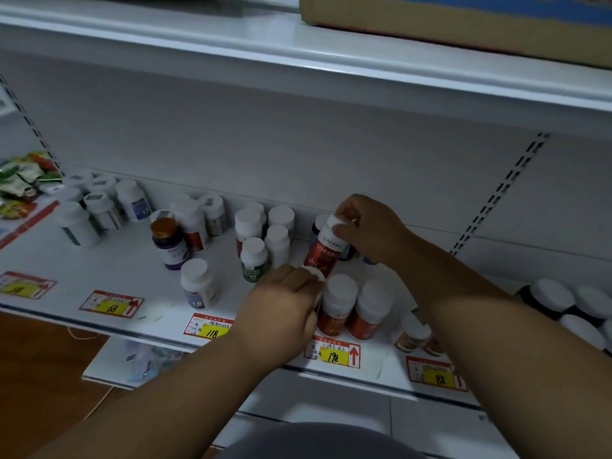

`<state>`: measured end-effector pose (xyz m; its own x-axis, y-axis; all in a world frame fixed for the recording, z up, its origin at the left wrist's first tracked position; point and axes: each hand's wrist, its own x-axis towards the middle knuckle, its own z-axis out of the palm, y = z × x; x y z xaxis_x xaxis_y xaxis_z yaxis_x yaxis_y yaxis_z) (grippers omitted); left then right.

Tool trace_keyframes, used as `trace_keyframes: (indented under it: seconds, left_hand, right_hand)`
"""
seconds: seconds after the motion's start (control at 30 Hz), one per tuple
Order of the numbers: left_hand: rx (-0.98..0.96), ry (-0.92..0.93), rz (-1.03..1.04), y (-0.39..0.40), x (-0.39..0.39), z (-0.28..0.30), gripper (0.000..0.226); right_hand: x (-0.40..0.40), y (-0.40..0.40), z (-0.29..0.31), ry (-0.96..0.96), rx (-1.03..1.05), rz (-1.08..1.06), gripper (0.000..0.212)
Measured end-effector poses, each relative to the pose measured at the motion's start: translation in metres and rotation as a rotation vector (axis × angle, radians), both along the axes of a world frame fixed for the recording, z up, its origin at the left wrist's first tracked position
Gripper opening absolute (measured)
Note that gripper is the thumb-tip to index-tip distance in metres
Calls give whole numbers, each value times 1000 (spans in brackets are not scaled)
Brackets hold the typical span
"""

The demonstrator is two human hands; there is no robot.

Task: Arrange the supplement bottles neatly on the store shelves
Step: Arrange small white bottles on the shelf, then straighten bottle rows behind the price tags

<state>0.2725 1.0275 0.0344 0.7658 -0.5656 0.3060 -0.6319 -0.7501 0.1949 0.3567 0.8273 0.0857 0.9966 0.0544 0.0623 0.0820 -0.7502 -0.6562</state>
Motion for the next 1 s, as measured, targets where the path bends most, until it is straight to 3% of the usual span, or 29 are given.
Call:
trace_keyframes:
  seconds: [0.27, 0.5, 0.67, 0.8, 0.9, 1.0]
  left_hand:
    - [-64, 3, 20, 4, -1, -2, 42]
    - [-87, 4, 25, 8, -4, -1, 43]
    - [-77, 24, 4, 8, -1, 0, 41]
    - [-136, 29, -6, 3, 6, -1, 40]
    - [-232, -68, 22, -4, 13, 1, 38]
    - [-317, -188, 3, -11, 24, 2, 31]
  right_hand:
    - [-14, 26, -6, -36, -202, 220, 24]
    - [-12, 30, -13, 109, -249, 306, 11]
    - [-13, 31, -16, 144, -225, 290, 17]
    - [-11, 21, -13, 87, -135, 147, 17]
    - [-3, -2, -8, 30, -59, -47, 11]
    - [11, -25, -12, -18, -159, -143, 10]
